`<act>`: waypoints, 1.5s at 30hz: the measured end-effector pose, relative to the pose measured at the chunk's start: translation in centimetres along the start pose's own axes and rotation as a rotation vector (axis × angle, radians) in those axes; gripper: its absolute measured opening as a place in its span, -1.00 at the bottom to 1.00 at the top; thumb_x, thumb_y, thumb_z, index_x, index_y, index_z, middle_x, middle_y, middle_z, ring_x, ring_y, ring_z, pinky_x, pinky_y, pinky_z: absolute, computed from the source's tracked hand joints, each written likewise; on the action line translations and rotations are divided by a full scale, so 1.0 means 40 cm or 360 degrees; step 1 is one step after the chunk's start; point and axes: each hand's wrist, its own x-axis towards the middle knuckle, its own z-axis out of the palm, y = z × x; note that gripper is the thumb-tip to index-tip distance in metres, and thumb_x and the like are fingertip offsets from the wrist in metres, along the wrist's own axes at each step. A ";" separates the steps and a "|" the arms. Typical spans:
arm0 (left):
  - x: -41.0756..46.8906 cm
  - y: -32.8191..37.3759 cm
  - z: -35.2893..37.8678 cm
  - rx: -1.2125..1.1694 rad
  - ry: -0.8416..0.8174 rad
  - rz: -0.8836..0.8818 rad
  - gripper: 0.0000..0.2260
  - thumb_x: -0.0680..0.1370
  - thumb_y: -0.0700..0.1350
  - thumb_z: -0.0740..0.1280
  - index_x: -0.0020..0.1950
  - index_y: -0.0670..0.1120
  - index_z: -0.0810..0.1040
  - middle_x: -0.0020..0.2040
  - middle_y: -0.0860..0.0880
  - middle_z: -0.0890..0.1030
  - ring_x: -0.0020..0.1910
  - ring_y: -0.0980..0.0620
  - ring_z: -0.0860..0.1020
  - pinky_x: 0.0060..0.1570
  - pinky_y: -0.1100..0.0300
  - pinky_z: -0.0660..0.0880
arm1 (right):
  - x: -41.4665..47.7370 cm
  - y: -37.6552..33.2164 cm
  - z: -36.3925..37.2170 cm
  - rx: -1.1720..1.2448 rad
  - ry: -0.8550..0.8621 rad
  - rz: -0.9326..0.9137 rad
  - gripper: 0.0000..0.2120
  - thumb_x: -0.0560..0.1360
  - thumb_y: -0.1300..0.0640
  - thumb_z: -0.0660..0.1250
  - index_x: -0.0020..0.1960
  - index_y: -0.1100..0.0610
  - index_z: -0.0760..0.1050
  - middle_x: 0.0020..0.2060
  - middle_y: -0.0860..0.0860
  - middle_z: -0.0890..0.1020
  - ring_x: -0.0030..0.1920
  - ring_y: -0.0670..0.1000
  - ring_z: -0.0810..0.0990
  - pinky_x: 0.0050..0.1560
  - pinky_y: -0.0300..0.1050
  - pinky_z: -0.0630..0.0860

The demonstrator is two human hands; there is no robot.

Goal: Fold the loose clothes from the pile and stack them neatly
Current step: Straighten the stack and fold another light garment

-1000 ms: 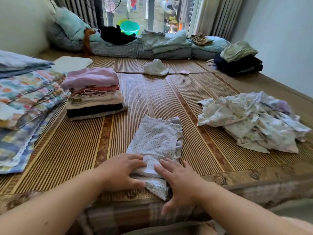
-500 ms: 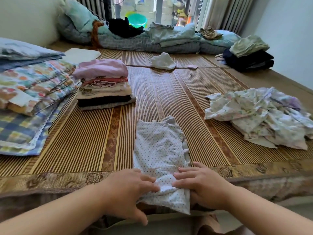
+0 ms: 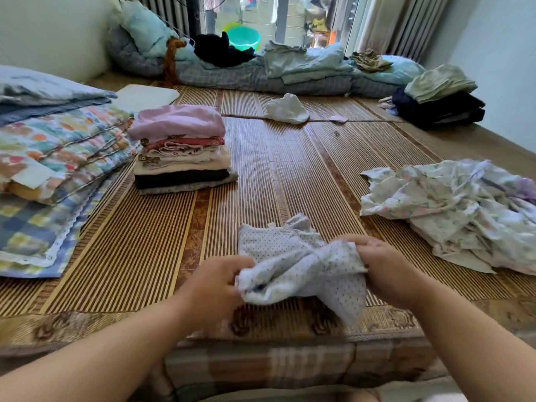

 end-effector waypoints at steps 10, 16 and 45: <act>0.194 0.003 -0.034 -0.1049 0.0444 -0.1141 -0.72 0.61 0.01 0.22 0.08 -0.19 0.54 -0.04 -0.19 0.67 -0.10 -0.15 0.67 -0.18 -0.02 0.63 | 0.231 -0.003 -0.039 0.0573 0.0643 0.0651 -0.38 0.52 -0.34 0.12 0.25 0.18 0.40 0.15 0.25 0.58 0.11 0.33 0.59 0.05 0.25 0.57; 0.221 -0.042 -0.022 -0.0371 0.0384 -0.0915 -0.44 0.49 -0.16 0.41 0.45 -0.04 0.29 -0.07 -0.07 0.62 -0.19 -0.02 0.65 -0.26 0.17 0.62 | 0.262 0.040 -0.013 -0.0589 0.0657 0.0680 -0.22 0.41 0.34 0.42 0.52 0.05 0.14 0.07 0.07 0.47 -0.10 0.07 0.63 -0.11 -0.03 0.63; 0.181 -0.013 -0.013 -0.0964 -0.0100 -0.0853 -0.40 0.45 -0.43 0.30 0.36 0.12 0.43 0.44 -0.04 0.33 0.13 -0.18 0.57 0.09 -0.02 0.58 | 0.184 0.052 0.036 -0.0371 0.0564 0.0649 -0.58 0.42 0.18 0.46 0.21 0.16 0.38 -0.04 0.20 0.64 -0.13 0.19 0.70 -0.09 0.22 0.63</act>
